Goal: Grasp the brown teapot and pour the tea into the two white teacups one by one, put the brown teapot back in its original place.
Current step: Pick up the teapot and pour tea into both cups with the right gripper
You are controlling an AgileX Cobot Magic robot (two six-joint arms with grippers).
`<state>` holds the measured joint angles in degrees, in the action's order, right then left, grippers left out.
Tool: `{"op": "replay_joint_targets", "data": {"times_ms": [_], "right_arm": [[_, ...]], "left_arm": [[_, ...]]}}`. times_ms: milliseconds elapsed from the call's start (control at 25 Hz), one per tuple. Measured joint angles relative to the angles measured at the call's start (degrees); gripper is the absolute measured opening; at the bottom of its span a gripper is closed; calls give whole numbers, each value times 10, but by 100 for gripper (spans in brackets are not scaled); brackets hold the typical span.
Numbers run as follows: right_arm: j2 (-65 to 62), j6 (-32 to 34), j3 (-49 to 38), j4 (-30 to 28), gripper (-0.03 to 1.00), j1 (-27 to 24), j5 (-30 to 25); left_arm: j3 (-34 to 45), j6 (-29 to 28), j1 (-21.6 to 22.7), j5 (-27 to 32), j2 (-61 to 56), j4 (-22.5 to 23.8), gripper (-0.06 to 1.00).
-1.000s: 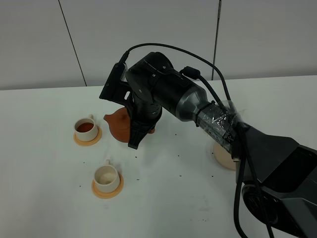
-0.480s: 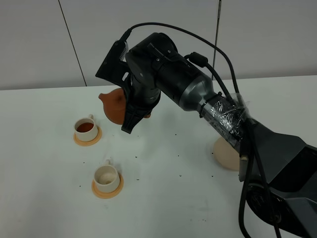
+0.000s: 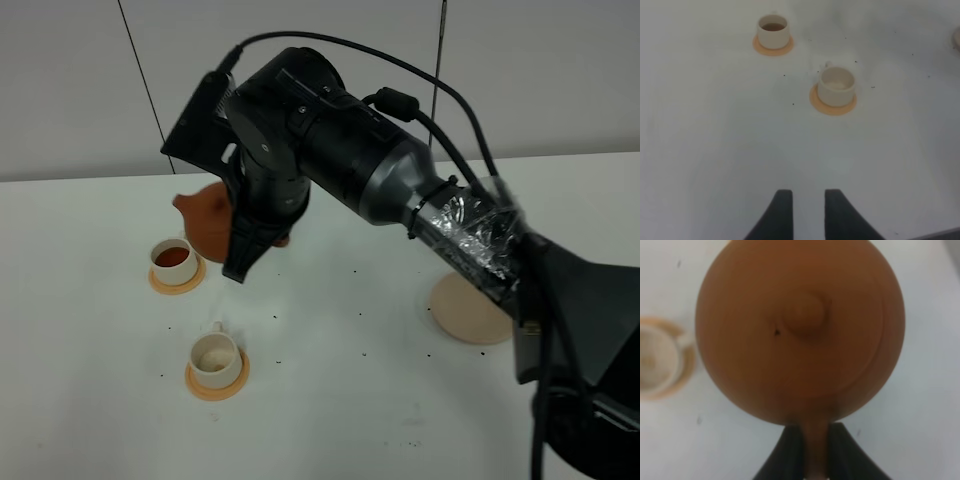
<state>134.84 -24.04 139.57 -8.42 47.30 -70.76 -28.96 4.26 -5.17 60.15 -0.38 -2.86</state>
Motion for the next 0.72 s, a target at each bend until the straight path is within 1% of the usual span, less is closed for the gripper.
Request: {"op": "replay_joint_targets", "data": {"times_ms": [240, 440, 520, 600, 720], "right_arm": [[-70, 32, -138, -2, 10, -1, 0], [-107, 37, -230, 29, 10, 0, 1], [-122, 42, -265, 30, 10, 3, 5], [-144, 51, -313, 24, 10, 12, 33], [-181, 71, -392, 22, 10, 22, 105]], "left_arm": [[0, 0, 0, 0, 0, 0, 23], [0, 0, 0, 0, 0, 0, 23], [0, 0, 0, 0, 0, 0, 23], [0, 0, 0, 0, 0, 0, 23], [0, 0, 0, 0, 0, 0, 23]]}}
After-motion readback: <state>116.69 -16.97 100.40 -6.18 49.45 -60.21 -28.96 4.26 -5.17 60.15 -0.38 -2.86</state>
